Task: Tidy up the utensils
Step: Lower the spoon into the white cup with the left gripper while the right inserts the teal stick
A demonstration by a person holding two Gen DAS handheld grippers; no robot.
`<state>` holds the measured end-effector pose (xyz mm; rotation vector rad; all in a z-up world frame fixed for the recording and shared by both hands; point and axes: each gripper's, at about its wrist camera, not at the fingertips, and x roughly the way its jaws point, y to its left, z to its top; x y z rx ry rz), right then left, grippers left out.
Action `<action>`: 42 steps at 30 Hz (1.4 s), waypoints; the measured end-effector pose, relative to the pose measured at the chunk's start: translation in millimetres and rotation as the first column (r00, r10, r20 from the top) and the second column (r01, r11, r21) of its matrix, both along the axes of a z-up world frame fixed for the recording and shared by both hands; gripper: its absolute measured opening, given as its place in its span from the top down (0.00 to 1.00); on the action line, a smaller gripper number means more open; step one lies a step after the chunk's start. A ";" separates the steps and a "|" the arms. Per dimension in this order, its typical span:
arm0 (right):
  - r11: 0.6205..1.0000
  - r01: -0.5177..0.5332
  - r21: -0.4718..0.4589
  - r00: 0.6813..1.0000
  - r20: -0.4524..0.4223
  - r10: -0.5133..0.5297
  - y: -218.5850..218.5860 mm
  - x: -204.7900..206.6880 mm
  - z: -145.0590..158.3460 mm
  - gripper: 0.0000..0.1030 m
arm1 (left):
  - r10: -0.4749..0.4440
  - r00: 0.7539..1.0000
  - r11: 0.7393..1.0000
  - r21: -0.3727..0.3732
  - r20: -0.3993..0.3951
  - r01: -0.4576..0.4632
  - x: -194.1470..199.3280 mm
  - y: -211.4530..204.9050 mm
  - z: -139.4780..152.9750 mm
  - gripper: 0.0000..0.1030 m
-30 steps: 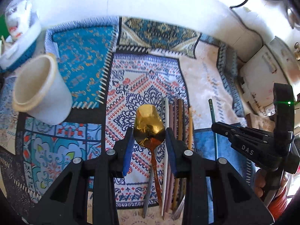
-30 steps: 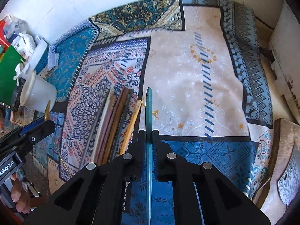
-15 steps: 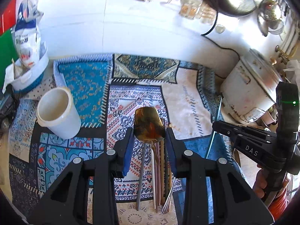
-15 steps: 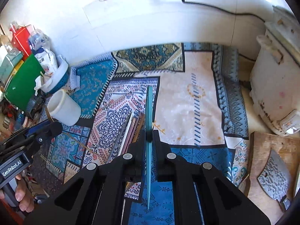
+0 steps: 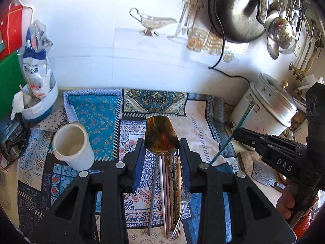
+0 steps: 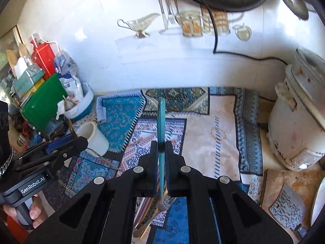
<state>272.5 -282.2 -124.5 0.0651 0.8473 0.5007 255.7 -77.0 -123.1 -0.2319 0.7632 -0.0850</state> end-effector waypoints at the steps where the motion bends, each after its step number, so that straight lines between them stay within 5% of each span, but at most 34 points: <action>1: 1.000 -0.011 0.005 1.000 0.009 0.011 2.5 0.9 4.3 0.94 | 0.009 1.000 1.000 -0.002 0.010 -0.009 -1.0 3.0 2.8 0.69; 16: 0.984 -0.168 0.061 0.978 0.133 0.159 73.5 2.5 60.7 0.94 | 0.189 0.977 0.982 -0.001 0.101 -0.190 -25.8 81.0 36.5 0.69; 27: 0.986 -0.146 0.084 0.979 0.156 0.132 141.1 1.0 75.3 0.94 | 0.174 0.978 0.984 0.015 0.114 -0.176 -25.9 149.0 45.1 0.69; 42: 0.989 -0.118 0.086 0.986 0.129 0.106 200.0 14.6 61.8 0.94 | 0.124 0.991 0.992 0.033 0.049 -0.126 12.5 198.0 16.7 0.69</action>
